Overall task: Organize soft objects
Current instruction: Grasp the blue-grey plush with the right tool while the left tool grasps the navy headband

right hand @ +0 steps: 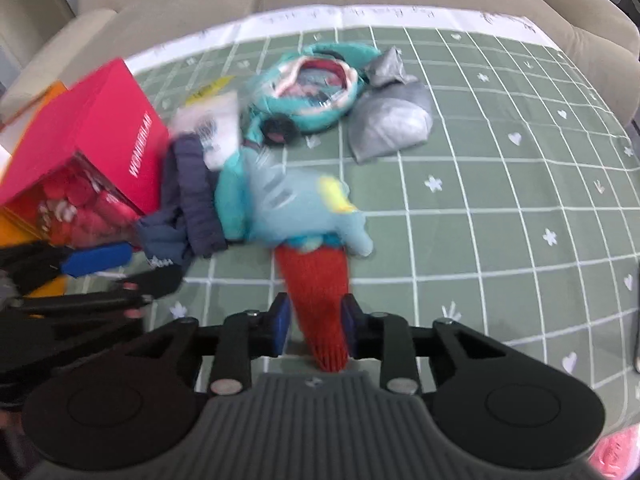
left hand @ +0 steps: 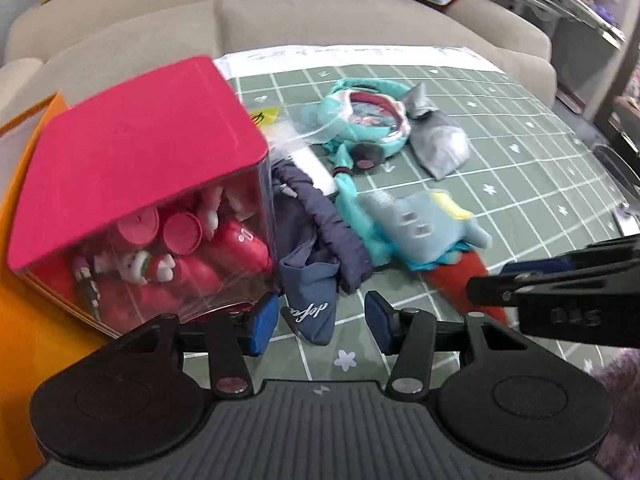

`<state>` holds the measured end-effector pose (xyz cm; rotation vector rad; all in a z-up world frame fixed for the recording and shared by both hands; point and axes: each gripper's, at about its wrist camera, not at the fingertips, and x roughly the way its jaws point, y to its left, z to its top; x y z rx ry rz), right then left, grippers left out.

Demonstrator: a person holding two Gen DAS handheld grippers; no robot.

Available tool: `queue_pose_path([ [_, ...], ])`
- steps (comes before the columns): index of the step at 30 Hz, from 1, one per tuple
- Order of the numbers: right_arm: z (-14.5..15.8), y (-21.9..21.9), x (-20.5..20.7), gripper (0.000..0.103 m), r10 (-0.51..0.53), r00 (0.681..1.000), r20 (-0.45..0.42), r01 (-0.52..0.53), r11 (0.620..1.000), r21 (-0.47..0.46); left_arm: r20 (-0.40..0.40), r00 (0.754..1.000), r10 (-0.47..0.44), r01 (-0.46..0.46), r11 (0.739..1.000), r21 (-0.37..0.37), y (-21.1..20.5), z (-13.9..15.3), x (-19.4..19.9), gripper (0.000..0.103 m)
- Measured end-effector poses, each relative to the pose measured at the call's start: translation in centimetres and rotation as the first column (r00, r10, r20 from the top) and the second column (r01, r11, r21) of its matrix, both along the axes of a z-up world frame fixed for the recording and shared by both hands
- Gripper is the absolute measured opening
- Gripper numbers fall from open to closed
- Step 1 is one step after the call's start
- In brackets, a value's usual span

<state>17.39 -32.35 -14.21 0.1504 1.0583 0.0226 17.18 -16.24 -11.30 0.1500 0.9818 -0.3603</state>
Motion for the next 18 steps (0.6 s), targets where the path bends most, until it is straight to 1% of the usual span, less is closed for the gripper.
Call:
queue_pose_path([
  [1,0.1,-0.2,-0.1,0.035,-0.002,1.0,0.021,0.002,1.0,0.012,0.008,1.0,0.007,-0.007,1.0,0.006,-0.1,-0.2,0.1,0.055],
  [2,0.3,-0.2,-0.1,0.041,-0.004,0.999,0.042,0.003,1.0,0.016,0.018,1.0,0.012,-0.012,1.0,0.009,-0.1,-0.4,0.1,0.055],
  [4,0.5,-0.1,0.1,0.045,0.012,0.996,0.084,-0.014,0.999,0.031,0.016,1.0,0.023,-0.023,1.0,-0.004,0.0,-0.8,0.3,0.054],
  [5,0.4,0.0,0.2,0.048,0.025,0.995,0.096,-0.029,0.999,0.035,0.018,0.999,0.029,-0.028,1.0,-0.007,0.1,-0.9,0.2,0.05],
  [6,0.2,0.3,0.6,0.05,0.041,0.995,0.096,-0.044,0.999,0.03,0.014,0.999,0.031,-0.031,0.999,-0.006,0.1,-1.1,0.3,0.04],
  [8,-0.3,1.0,1.3,0.05,0.071,0.994,0.084,-0.072,0.997,0.005,0.01,0.999,0.034,-0.034,0.999,0.005,0.1,-1.4,0.3,0.031],
  [10,-1.0,1.5,2.0,0.051,0.08,0.995,0.057,-0.08,0.997,-0.01,0.005,0.999,0.032,-0.032,0.999,0.004,0.1,-1.5,0.4,0.027],
  [11,-1.4,1.6,2.4,0.051,0.077,0.996,0.033,-0.076,0.997,-0.025,0.008,0.999,0.033,-0.033,0.999,0.004,0.1,-1.5,0.3,0.022],
  [12,-1.8,1.7,2.6,0.051,0.072,0.997,0.014,-0.071,0.997,-0.041,0.011,0.999,0.03,-0.03,1.0,0.007,0.0,-1.5,0.3,0.013],
  [13,-1.9,1.7,2.6,0.051,0.069,0.998,0.013,-0.068,0.996,-0.052,0.014,1.0,0.025,-0.025,1.0,0.011,-0.1,-1.4,0.3,0.01],
  [14,-1.9,1.6,2.7,0.045,0.069,0.998,0.016,-0.068,0.997,-0.047,0.016,1.0,0.019,-0.02,1.0,0.014,-0.2,-1.4,0.4,0.006],
  [15,-1.9,1.4,2.7,0.04,0.064,0.998,0.021,-0.063,0.997,-0.038,0.015,1.0,0.011,-0.012,1.0,0.01,-0.2,-1.3,0.3,0.004],
  [16,-1.8,1.2,2.6,0.031,0.06,0.998,0.023,-0.059,0.998,-0.031,0.017,1.0,0.002,-0.002,1.0,0.004,-0.2,-1.2,0.2,0.004],
  [17,-1.8,1.0,2.6,0.025,0.053,0.998,0.023,-0.053,0.998,-0.028,0.021,1.0,-0.005,0.005,1.0,0.003,-0.3,-1.1,0.1,0.003],
  [18,-1.8,0.9,2.6,0.022,0.047,0.999,0.022,-0.047,0.999,-0.023,0.024,1.0,-0.011,0.011,1.0,0.002,-0.3,-0.8,-0.1,0.003],
])
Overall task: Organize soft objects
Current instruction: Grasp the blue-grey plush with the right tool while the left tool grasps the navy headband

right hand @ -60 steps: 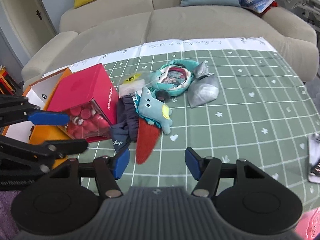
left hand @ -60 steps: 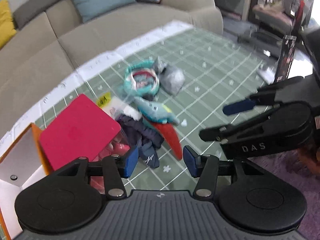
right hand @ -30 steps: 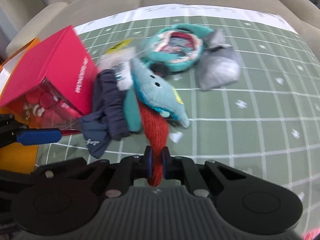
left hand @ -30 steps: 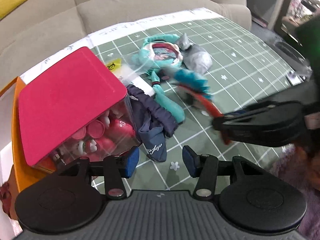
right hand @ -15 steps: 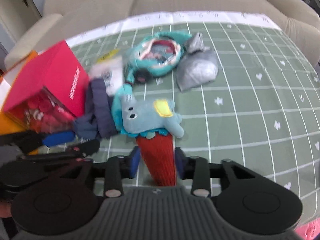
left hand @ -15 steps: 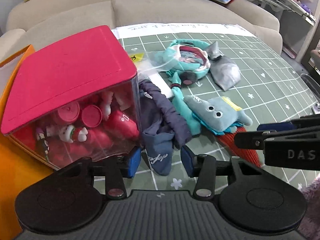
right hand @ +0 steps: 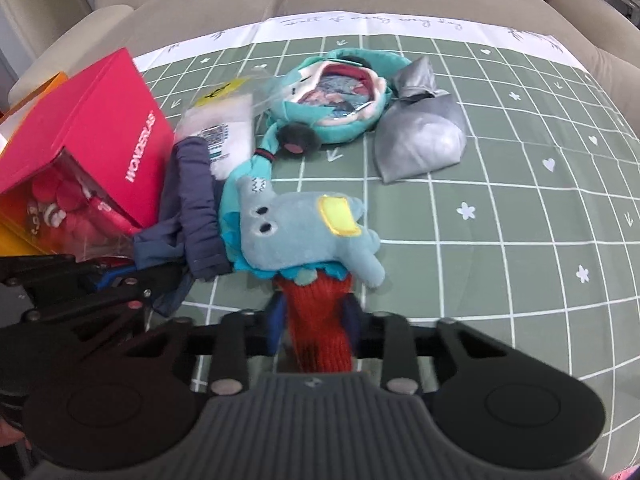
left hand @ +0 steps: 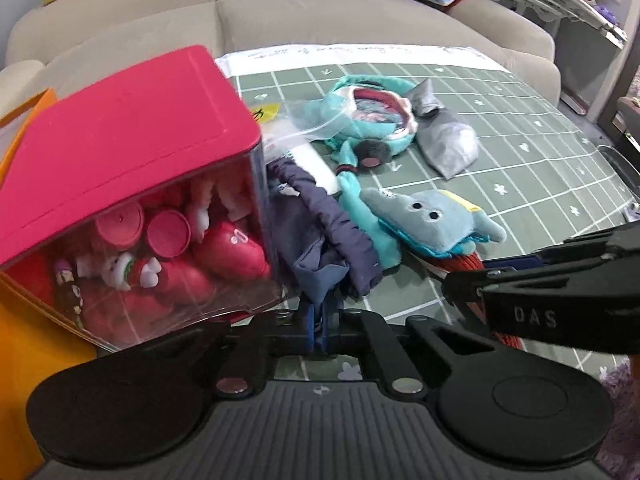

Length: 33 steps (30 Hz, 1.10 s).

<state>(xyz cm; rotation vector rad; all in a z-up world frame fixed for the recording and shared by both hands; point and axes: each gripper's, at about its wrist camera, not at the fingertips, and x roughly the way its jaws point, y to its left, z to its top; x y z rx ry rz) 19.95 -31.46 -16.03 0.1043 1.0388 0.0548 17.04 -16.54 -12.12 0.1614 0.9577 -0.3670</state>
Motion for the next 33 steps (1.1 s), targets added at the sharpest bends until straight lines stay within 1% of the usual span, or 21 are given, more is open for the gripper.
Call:
queue_pose_path([
  [2,0.1,-0.2,-0.2,0.021,-0.007,1.0,-0.004,0.007,1.0,0.007,-0.003,1.0,-0.006,0.006,1.0,-0.013,0.2,0.6,-0.5,0.003],
  [6,1.0,0.0,-1.3,0.021,-0.033,0.999,-0.028,0.033,0.999,-0.016,-0.016,0.999,-0.036,0.035,0.999,-0.027,0.6,1.8,-2.4,0.003],
  [7,1.4,-0.1,-1.7,0.021,-0.05,0.998,-0.039,0.05,0.999,-0.011,-0.021,0.999,-0.045,0.044,0.999,-0.027,0.8,2.1,-2.9,0.003],
  [10,1.9,-0.9,-3.0,0.021,-0.102,0.991,-0.084,0.105,0.994,0.042,-0.052,0.997,-0.058,0.056,0.998,-0.038,1.7,3.0,-4.4,0.003],
  [12,2.1,-1.2,-3.8,0.021,-0.119,0.987,-0.104,0.124,0.991,0.044,-0.08,0.994,-0.068,0.065,0.997,-0.04,2.4,3.3,-5.4,0.003],
  [15,2.1,-1.2,-4.9,0.021,-0.128,0.983,-0.13,0.133,0.991,0.031,-0.112,0.991,-0.071,0.068,0.997,-0.037,3.3,3.5,-6.9,0.003],
  [19,1.9,-0.9,-6.0,0.022,-0.114,0.982,-0.151,0.116,0.993,0.009,-0.126,0.991,-0.049,0.043,0.998,-0.046,4.2,3.2,-8.0,0.003],
  [22,1.6,-1.0,-6.2,0.028,-0.111,0.98,-0.164,0.11,0.994,-0.016,-0.119,0.992,-0.041,0.034,0.997,-0.064,4.4,3.3,-8.0,0.005],
  [25,1.4,-1.3,-6.2,0.035,-0.1,0.981,-0.169,0.097,0.995,-0.027,-0.082,0.996,-0.042,0.035,0.996,-0.084,4.3,3.5,-7.7,0.013],
  [27,1.7,-1.7,-6.3,0.045,-0.089,0.985,-0.147,0.089,0.996,-0.01,-0.078,0.995,-0.057,0.05,0.995,-0.085,3.8,3.2,-7.1,0.037],
  [28,1.9,-1.9,-6.4,0.046,-0.087,0.988,-0.129,0.089,0.996,0.007,-0.085,0.995,-0.05,0.042,0.995,-0.088,3.7,2.9,-6.8,0.04],
  [29,2.1,-2.2,-6.5,0.049,-0.087,0.99,-0.109,0.091,0.995,0.028,-0.096,0.995,-0.034,0.025,0.995,-0.099,3.7,2.7,-6.5,0.046],
  [30,2.4,-2.5,-6.6,0.054,-0.088,0.992,-0.087,0.093,0.994,0.055,-0.111,0.994,-0.017,0.003,0.993,-0.12,3.7,2.5,-6.0,0.056],
  [31,2.6,-2.8,-6.7,0.057,-0.092,0.993,-0.072,0.097,0.993,0.072,-0.123,0.992,0.005,-0.023,0.988,-0.15,3.8,2.4,-5.6,0.06],
  [32,2.7,-2.9,-6.8,0.062,-0.095,0.994,-0.06,0.1,0.992,0.081,-0.129,0.991,0.026,-0.048,0.984,-0.173,3.8,2.4,-5.2,0.068],
  [33,2.7,-2.9,-6.7,0.064,-0.097,0.994,-0.055,0.101,0.992,0.08,-0.134,0.99,0.043,-0.068,0.98,-0.186,3.8,2.3,-4.8,0.072],
])
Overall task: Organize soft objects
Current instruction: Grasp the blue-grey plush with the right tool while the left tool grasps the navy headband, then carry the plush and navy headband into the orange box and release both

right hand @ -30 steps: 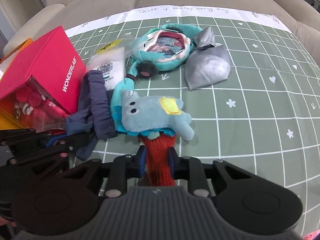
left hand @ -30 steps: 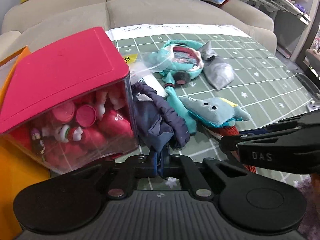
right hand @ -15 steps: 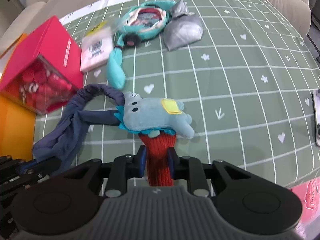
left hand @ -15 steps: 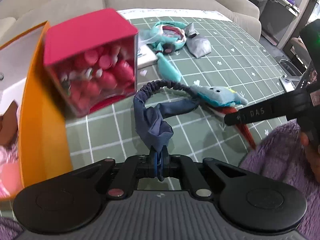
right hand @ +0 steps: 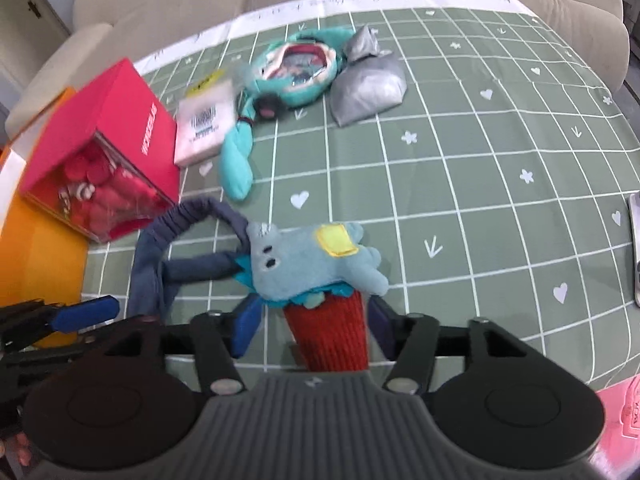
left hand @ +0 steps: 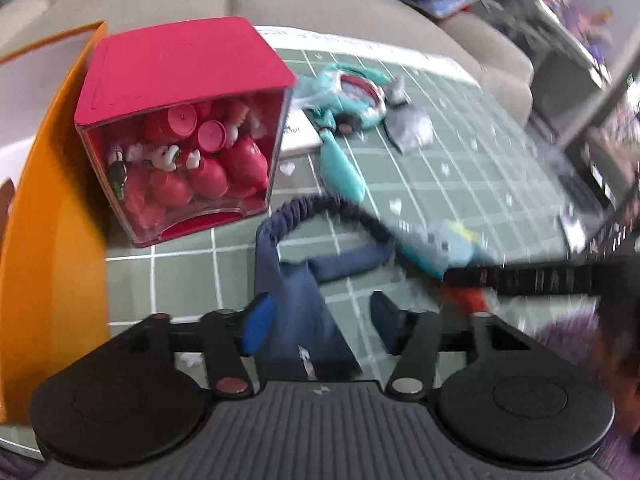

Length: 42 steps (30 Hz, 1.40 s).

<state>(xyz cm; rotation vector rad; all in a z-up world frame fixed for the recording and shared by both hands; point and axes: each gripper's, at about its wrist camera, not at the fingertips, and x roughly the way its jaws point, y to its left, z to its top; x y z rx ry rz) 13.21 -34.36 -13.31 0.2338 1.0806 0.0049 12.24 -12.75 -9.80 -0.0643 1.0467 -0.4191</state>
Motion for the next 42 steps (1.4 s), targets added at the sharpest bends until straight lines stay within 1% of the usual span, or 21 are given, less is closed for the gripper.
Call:
queue_pose_path([
  [1,0.0,0.1,0.1,0.064,0.002,1.0,0.001,-0.002,1.0,-0.006,-0.006,1.0,0.014,-0.014,1.0,-0.002,-0.2,-0.1,0.5,0.073],
  [3,-0.4,0.4,0.6,0.064,0.016,1.0,0.001,-0.016,1.0,-0.022,-0.016,0.999,0.032,-0.031,0.999,0.023,-0.8,-0.6,1.5,0.073],
  [6,-0.8,1.1,1.6,0.066,0.037,0.999,-0.001,-0.037,0.998,-0.055,-0.012,1.0,0.021,-0.02,0.995,0.093,-1.8,-1.2,2.5,0.074],
  [7,-0.9,1.3,1.7,0.068,0.042,0.999,0.0,-0.042,0.996,-0.076,-0.002,1.0,0.009,-0.009,0.992,0.124,-2.1,-1.4,2.7,0.074],
  [9,-1.1,1.8,2.0,0.08,0.054,0.999,-0.001,-0.053,0.991,-0.125,0.021,1.0,-0.016,0.012,0.984,0.176,-2.6,-1.9,2.8,0.074],
  [11,-1.2,1.9,2.1,0.084,0.058,0.998,-0.002,-0.058,0.985,-0.163,0.006,0.999,-0.035,0.033,0.985,0.17,-2.7,-2.4,3.0,0.074],
  [13,-1.5,1.7,2.4,0.085,0.064,0.998,-0.003,-0.064,0.985,-0.16,-0.012,1.0,-0.024,0.026,0.987,0.158,-2.7,-3.0,3.2,0.073],
  [14,-1.6,1.6,2.6,0.085,0.068,0.998,-0.004,-0.068,0.986,-0.15,0.003,1.0,-0.022,0.021,0.986,0.163,-2.8,-2.9,3.1,0.073],
  [17,-2.0,1.5,3.0,0.082,0.083,0.997,0.006,-0.082,0.987,-0.138,0.024,0.999,-0.043,0.038,0.983,0.182,-3.1,-3.0,3.2,0.066],
  [18,-2.1,1.6,3.0,0.077,0.089,0.996,0.009,-0.087,0.987,-0.138,0.033,0.998,-0.054,0.047,0.981,0.188,-3.2,-2.9,3.1,0.058],
  [19,-2.2,1.7,3.1,0.075,0.1,0.995,0.007,-0.098,0.986,-0.137,0.044,0.997,-0.066,0.056,0.978,0.201,-3.4,-3.0,3.0,0.055],
  [21,-2.6,2.1,3.4,0.068,0.12,0.993,-0.002,-0.119,0.983,-0.138,0.06,0.995,-0.077,0.062,0.974,0.218,-3.8,-3.0,3.0,0.042],
  [22,-2.6,2.3,3.3,0.067,0.131,0.991,0.004,-0.129,0.98,-0.15,0.066,0.994,-0.083,0.067,0.974,0.218,-3.9,-3.0,3.0,0.037],
  [23,-2.6,2.6,3.3,0.064,0.142,0.99,0.007,-0.139,0.977,-0.159,0.07,0.994,-0.088,0.07,0.973,0.22,-3.9,-3.0,3.0,0.027],
  [24,-2.6,2.8,3.3,0.064,0.15,0.989,0.007,-0.146,0.975,-0.17,0.071,0.993,-0.095,0.077,0.972,0.223,-4.0,-2.9,3.0,0.022],
  [25,-2.6,2.9,3.3,0.063,0.155,0.988,0.005,-0.152,0.972,-0.182,0.068,0.993,-0.1,0.083,0.972,0.221,-4.1,-2.9,3.0,0.018],
  [26,-2.6,3.0,3.2,0.06,0.16,0.987,0.005,-0.156,0.97,-0.188,0.063,0.993,-0.101,0.085,0.972,0.217,-4.0,-2.9,3.1,0.009],
  [29,-2.5,3.0,3.0,0.053,0.167,0.986,0.008,-0.163,0.968,-0.19,0.054,0.995,-0.088,0.075,0.976,0.206,-3.7,-2.7,3.0,0.008],
  [32,-2.4,3.0,2.9,0.05,0.162,0.987,0.008,-0.157,0.969,-0.191,0.072,0.993,-0.09,0.074,0.976,0.206,-3.4,-2.0,2.4,0.008],
  [37,-1.9,2.7,2.6,0.05,0.118,0.993,-0.01,-0.117,0.975,-0.191,0.101,0.989,-0.113,0.091,0.977,0.195,-3.1,-0.3,1.2,0.008],
  [42,-0.2,3.0,1.3,0.05,0.08,0.997,-0.008,-0.08,0.979,-0.19,0.129,0.984,-0.123,0.097,0.977,0.191,-2.3,1.6,-0.4,0.008],
])
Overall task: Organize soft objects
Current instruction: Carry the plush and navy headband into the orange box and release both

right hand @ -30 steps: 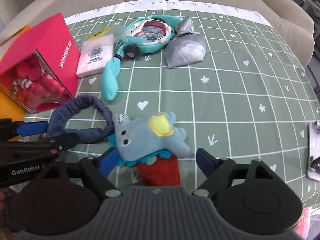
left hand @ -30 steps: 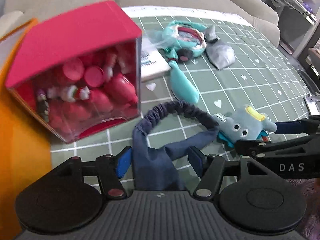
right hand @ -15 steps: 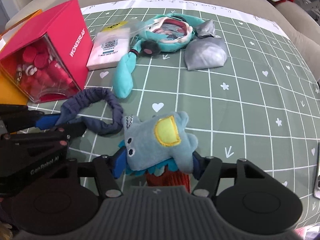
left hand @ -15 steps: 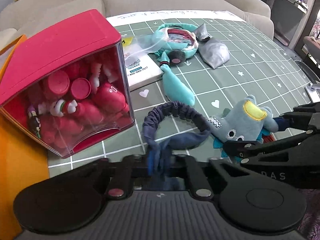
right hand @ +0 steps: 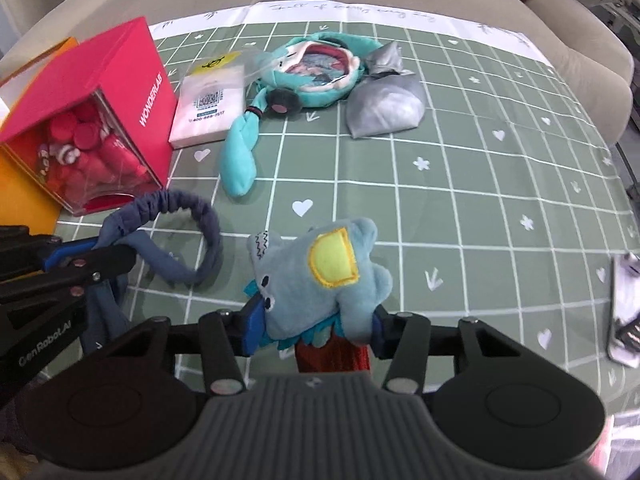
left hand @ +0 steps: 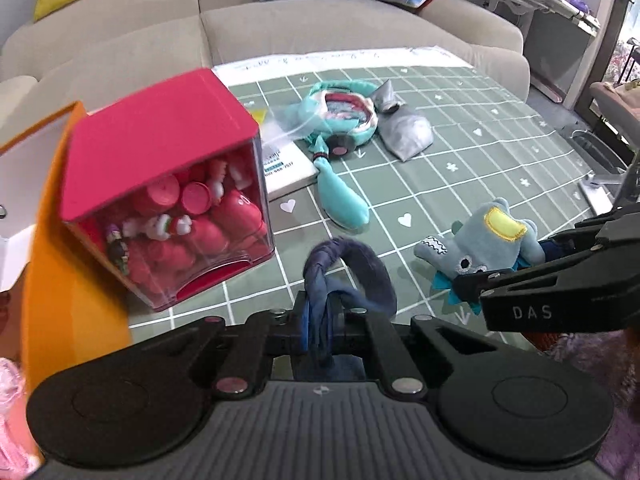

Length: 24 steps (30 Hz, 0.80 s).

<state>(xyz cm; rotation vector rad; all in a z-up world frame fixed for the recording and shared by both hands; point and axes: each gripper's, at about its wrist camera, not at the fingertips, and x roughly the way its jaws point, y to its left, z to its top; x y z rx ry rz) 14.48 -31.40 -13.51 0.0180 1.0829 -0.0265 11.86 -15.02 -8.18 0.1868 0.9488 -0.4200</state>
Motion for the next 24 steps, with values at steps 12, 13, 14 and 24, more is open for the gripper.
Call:
queue_pose_path([
  [12,4.5,2.9,-4.9,0.05,-0.006,1.0,0.031,0.004,0.997,0.077,0.066,0.998,-0.019,0.023,0.998,-0.059,2.4,5.1,-4.1,0.008],
  [13,4.8,3.2,-5.3,0.05,-0.005,1.0,0.031,0.003,0.997,0.078,0.066,0.998,-0.018,0.022,0.998,-0.06,2.7,5.4,-4.5,0.008],
  [14,5.0,3.4,-5.8,0.05,-0.004,0.999,0.032,0.001,0.997,0.082,0.066,0.998,-0.016,0.02,0.998,-0.061,3.1,5.7,-4.9,0.008],
  [24,6.9,6.7,-8.7,0.05,0.055,0.998,0.042,-0.059,0.994,0.094,0.082,0.996,0.044,-0.036,0.994,-0.104,7.8,8.0,-7.9,0.008],
])
